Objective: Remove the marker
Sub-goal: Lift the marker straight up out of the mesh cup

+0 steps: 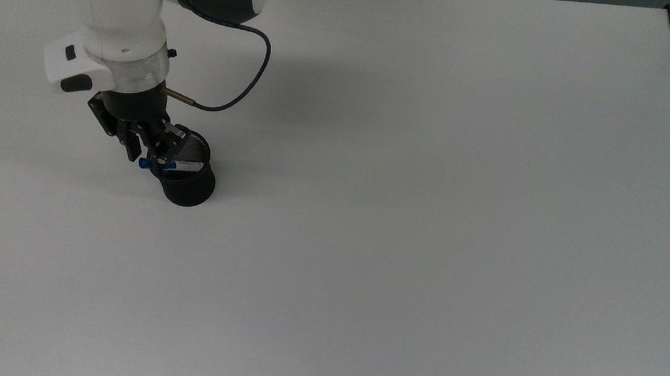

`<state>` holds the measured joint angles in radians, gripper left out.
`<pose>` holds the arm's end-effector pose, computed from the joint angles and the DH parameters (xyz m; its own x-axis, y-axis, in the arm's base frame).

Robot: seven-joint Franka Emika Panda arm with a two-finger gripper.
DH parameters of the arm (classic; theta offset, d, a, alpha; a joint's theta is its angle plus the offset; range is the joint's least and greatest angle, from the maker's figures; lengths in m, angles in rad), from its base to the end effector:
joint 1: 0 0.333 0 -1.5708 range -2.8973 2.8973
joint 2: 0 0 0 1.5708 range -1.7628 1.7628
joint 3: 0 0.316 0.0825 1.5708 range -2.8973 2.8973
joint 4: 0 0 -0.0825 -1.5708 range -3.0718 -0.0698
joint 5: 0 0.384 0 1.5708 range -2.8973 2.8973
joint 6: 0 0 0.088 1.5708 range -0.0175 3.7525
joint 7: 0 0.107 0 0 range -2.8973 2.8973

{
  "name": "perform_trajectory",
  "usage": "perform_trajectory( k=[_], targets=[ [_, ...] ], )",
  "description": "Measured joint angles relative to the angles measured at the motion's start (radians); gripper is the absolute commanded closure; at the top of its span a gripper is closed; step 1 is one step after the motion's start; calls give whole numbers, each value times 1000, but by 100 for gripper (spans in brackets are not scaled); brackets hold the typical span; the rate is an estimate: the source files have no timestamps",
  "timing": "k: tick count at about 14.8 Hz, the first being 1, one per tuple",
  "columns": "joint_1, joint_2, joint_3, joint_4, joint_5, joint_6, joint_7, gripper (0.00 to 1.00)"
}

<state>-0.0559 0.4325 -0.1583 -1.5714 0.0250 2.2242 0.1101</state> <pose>0.6867 -0.1326 0.4170 0.9265 -0.3001 0.2269 -0.3122 -0.9498 0.0185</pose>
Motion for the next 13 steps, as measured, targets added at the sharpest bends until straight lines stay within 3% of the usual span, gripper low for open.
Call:
perform_trajectory(
  k=[2, 7, 13],
  targets=[
    [0, 0, 0, 3, 0, 1, 0, 91],
    [-10, -1, 0, 14, 7, 2, 0, 91],
    [-16, -84, 0, 58, 94, 3, 0, 91]
  ],
)
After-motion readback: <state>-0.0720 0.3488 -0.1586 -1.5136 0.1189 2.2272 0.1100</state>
